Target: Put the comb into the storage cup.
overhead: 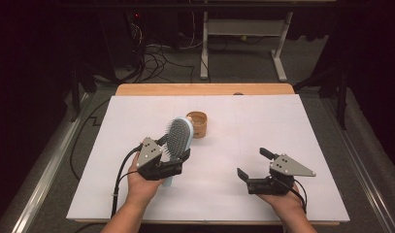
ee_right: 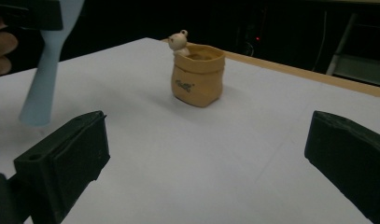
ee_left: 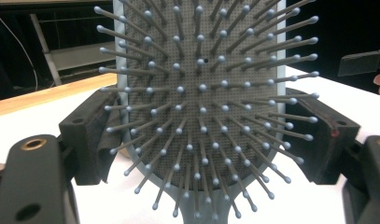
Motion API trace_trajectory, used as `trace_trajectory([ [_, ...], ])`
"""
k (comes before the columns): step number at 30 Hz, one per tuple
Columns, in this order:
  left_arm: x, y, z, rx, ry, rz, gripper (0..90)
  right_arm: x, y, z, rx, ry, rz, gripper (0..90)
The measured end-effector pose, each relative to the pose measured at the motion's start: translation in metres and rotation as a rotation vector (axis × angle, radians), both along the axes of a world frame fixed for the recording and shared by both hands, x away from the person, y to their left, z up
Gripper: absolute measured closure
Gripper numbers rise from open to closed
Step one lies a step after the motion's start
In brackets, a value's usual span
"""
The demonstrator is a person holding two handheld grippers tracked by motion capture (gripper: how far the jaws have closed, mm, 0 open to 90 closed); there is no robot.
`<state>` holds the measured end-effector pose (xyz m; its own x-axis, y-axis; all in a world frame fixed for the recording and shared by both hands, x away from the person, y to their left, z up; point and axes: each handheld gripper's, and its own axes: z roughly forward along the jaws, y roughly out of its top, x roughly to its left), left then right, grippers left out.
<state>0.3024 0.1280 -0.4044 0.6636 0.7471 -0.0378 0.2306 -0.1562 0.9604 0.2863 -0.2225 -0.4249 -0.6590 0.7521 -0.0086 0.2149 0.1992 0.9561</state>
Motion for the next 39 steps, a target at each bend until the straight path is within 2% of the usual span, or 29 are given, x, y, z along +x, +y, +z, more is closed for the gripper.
trace_trajectory([
  [5, -0.002, -0.004, -0.001, 0.005, -0.012, -0.004, 20.7, 0.003, 0.016, 0.008, 0.028, -0.004, 0.041, 0.3],
  [10, -0.004, -0.008, -0.002, 0.009, -0.023, -0.017, 20.7, 0.007, 0.032, 0.022, 0.052, -0.028, 0.072, 0.3],
  [27, -0.007, -0.027, -0.005, 0.023, -0.034, -0.043, 20.7, 0.01, 0.064, 0.057, 0.102, -0.07, 0.14, 0.3],
  [34, -0.008, -0.034, -0.005, 0.028, -0.038, -0.053, 20.7, 0.013, 0.071, 0.062, 0.138, -0.054, 0.154, 0.4],
  [39, -0.009, -0.037, -0.006, 0.033, -0.038, -0.059, 20.7, 0.015, 0.079, 0.064, 0.139, -0.053, 0.166, 0.6],
])
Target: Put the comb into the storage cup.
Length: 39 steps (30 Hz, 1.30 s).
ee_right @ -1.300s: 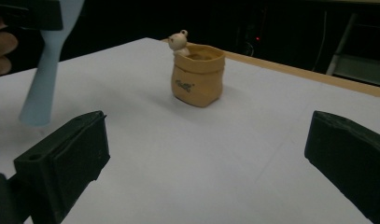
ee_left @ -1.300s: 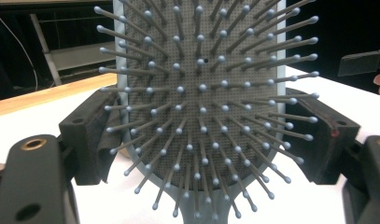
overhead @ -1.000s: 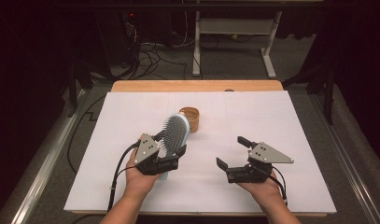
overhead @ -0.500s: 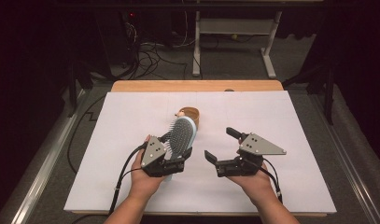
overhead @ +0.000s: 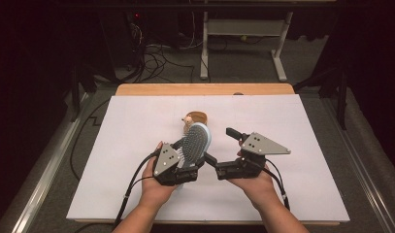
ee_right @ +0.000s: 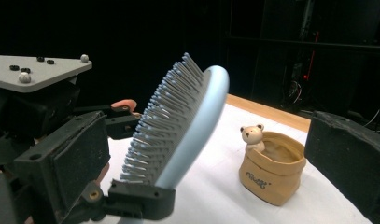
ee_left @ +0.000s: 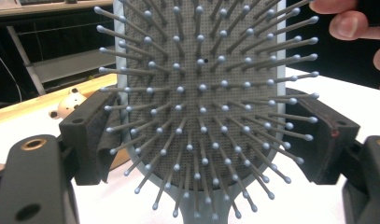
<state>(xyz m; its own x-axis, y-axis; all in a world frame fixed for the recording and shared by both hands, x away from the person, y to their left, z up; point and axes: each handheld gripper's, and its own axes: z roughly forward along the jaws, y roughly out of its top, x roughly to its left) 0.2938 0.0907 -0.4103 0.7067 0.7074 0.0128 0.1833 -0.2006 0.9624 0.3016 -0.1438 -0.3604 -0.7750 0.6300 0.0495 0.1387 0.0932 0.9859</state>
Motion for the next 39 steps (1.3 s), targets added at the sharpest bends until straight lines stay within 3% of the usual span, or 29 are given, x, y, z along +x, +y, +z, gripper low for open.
trace_trajectory([
  [16, -0.003, -0.005, -0.003, 0.022, -0.014, -0.012, 20.7, 0.009, 0.016, -0.002, 0.046, 0.035, 0.026, 8.5],
  [23, -0.005, -0.006, -0.003, 0.016, -0.02, -0.013, 20.7, 0.016, 0.025, -0.007, 0.058, 0.095, 0.033, 17.4],
  [31, -0.005, -0.006, -0.003, 0.017, -0.024, -0.009, 20.7, 0.018, 0.031, -0.012, 0.06, 0.127, 0.044, 28.9],
  [39, -0.005, -0.009, -0.004, 0.026, -0.026, -0.003, 20.7, 0.021, 0.032, -0.014, 0.065, 0.175, 0.038, 34.4],
])
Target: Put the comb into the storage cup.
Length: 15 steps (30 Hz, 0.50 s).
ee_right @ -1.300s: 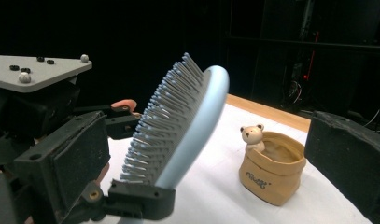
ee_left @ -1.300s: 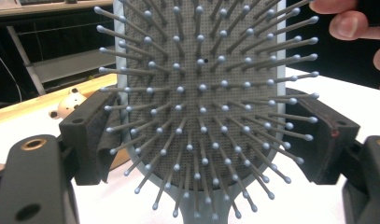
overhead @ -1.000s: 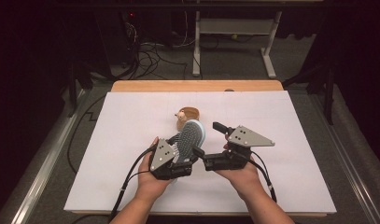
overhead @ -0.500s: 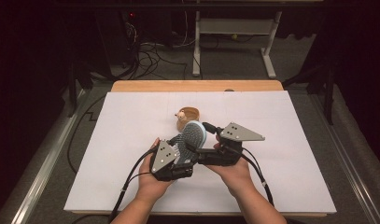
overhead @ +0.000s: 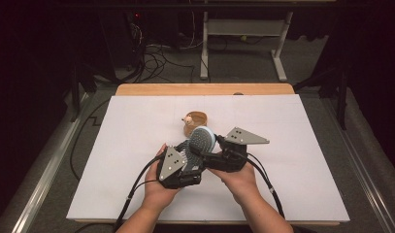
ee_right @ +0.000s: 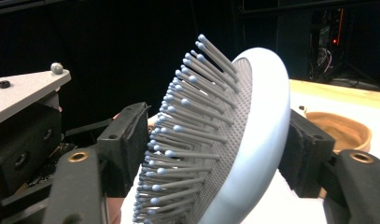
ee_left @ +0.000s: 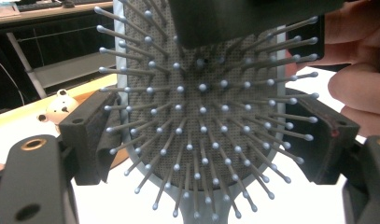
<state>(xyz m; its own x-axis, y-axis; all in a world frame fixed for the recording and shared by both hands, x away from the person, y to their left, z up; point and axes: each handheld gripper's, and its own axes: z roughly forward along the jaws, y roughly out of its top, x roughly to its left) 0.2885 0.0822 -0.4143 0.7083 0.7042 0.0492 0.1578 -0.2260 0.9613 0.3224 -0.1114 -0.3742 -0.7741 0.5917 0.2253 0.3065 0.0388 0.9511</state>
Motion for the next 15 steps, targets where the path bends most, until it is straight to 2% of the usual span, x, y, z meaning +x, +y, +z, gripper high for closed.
trace_trajectory([
  [2, 0.0002, 0.0, 0.0001, 0.002, 0.0, 0.002, 20.7, 0.0, 0.0001, 0.0, 0.011, 0.013, 0.006, 39.5],
  [10, 0.0007, 0.0002, 0.0001, 0.003, 0.002, 0.002, 20.7, -0.0003, -0.0004, 0.0013, 0.04, 0.048, 0.003, 45.3],
  [15, 0.0007, 0.0001, -0.0002, 0.013, 0.0, 0.007, 20.6, -0.0022, 0.0012, 0.004, 0.03, 0.057, -0.012, 50.1],
])
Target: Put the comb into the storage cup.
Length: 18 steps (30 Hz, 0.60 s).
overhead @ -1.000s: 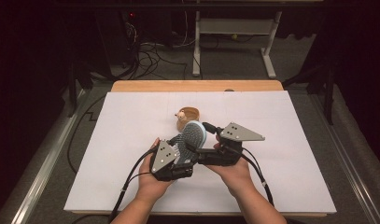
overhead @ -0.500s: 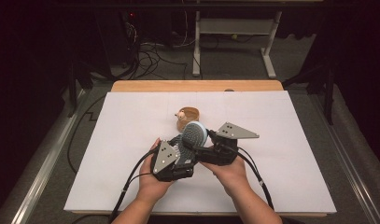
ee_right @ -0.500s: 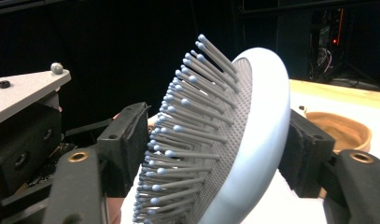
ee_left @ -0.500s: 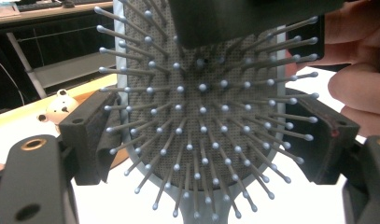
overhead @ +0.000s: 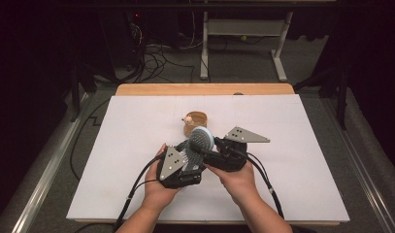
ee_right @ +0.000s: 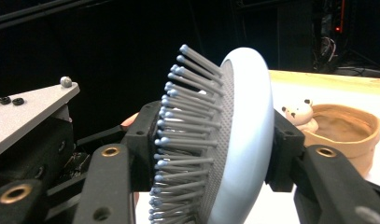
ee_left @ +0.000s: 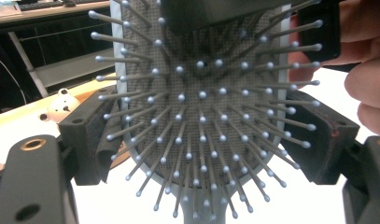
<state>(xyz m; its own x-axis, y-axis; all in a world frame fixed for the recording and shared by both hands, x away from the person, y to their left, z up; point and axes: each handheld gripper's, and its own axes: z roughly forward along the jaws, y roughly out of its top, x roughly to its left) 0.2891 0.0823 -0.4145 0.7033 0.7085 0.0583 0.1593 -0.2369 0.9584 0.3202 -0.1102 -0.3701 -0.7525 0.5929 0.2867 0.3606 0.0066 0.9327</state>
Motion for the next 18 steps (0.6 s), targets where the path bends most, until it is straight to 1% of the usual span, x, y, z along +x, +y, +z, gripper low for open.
trace_trajectory([
  [5, -0.0009, 0.0003, 0.0018, -0.004, -0.012, 0.0, 20.6, -0.0026, 0.0018, 0.0034, -0.01, -0.007, -0.019, 53.3],
  [7, -0.0015, 0.0006, 0.0032, -0.002, -0.016, 0.0, 20.6, -0.0035, 0.0016, 0.0047, -0.006, -0.013, -0.024, 54.7],
  [10, -0.0021, 0.0004, 0.0042, -0.001, -0.024, 0.001, 20.5, -0.0036, 0.0007, 0.006, 0.005, -0.004, -0.027, 56.4],
  [14, -0.0028, 0.0006, 0.0048, 0.006, -0.024, 0.004, 20.4, -0.0042, 0.0009, 0.0062, 0.004, -0.01, -0.032, 57.6],
  [18, -0.0034, 0.0013, 0.0053, 0.011, -0.024, 0.004, 20.4, -0.0039, 0.0009, 0.0062, 0.012, -0.003, -0.031, 58.3],
])
